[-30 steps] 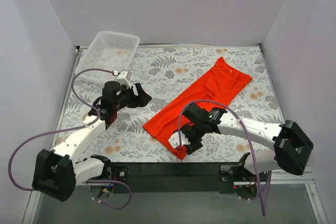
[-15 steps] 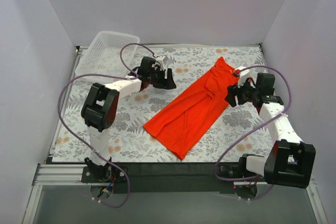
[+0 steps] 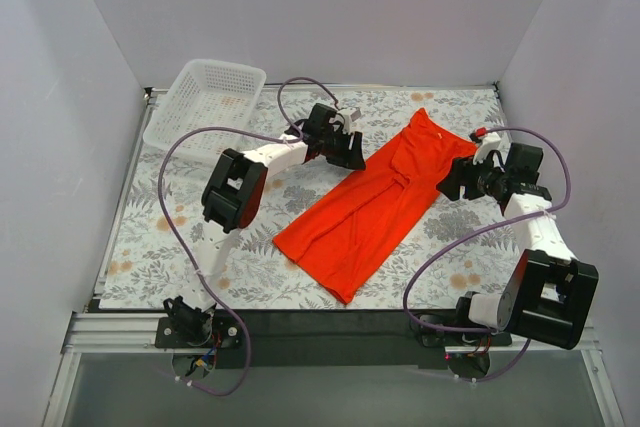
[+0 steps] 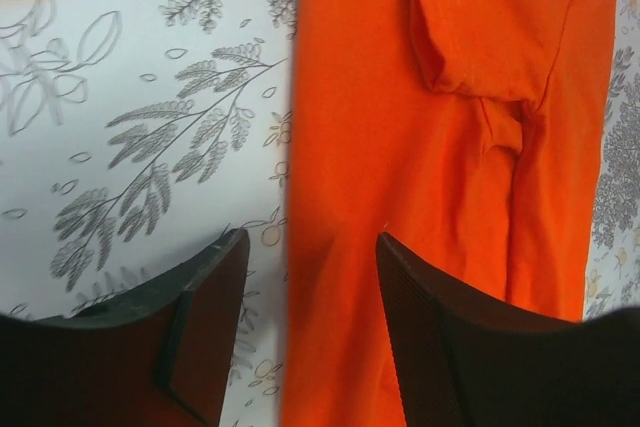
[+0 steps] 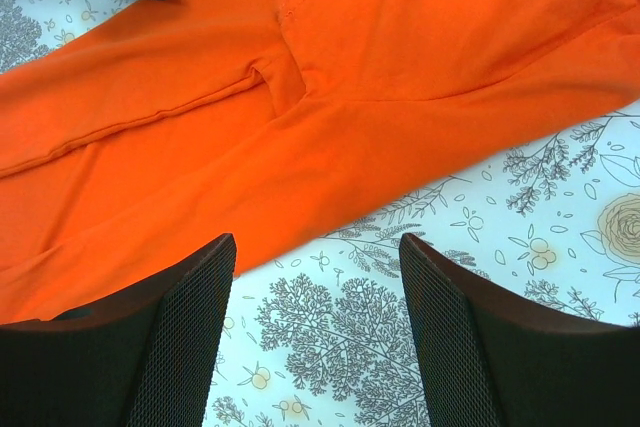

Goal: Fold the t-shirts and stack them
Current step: Fold the tshirt

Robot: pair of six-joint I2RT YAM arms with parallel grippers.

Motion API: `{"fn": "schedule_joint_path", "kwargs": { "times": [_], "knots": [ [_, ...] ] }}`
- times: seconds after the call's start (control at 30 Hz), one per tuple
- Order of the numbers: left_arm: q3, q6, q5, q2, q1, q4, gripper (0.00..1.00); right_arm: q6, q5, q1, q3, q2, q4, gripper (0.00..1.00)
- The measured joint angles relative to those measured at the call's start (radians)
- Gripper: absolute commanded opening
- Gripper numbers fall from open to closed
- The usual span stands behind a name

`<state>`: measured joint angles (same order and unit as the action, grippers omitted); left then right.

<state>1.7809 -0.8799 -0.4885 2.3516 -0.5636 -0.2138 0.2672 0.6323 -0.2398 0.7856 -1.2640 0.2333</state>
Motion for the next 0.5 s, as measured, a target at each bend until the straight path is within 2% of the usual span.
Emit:
{"fn": "schedule_joint_path", "kwargs": {
  "times": [0.17, 0.37, 0.43, 0.5],
  "knots": [
    [0.122, -0.008, -0.013, 0.082, -0.029, -0.022, 0.44, -0.007, 0.009, -0.016, -0.004, -0.002, -0.002, 0.62],
    [0.17, -0.017, 0.026, 0.114, -0.051, -0.048, 0.2, -0.01, 0.029, -0.027, -0.011, -0.002, -0.004, 0.61],
    [0.177, -0.022, 0.055, 0.115, -0.054, -0.059, 0.03, -0.011, 0.032, -0.029, -0.012, -0.002, -0.004, 0.62],
    [0.18, -0.018, 0.084, 0.115, -0.056, -0.071, 0.0, -0.011, 0.035, -0.029, -0.013, -0.002, -0.005, 0.62]
  ]
}}
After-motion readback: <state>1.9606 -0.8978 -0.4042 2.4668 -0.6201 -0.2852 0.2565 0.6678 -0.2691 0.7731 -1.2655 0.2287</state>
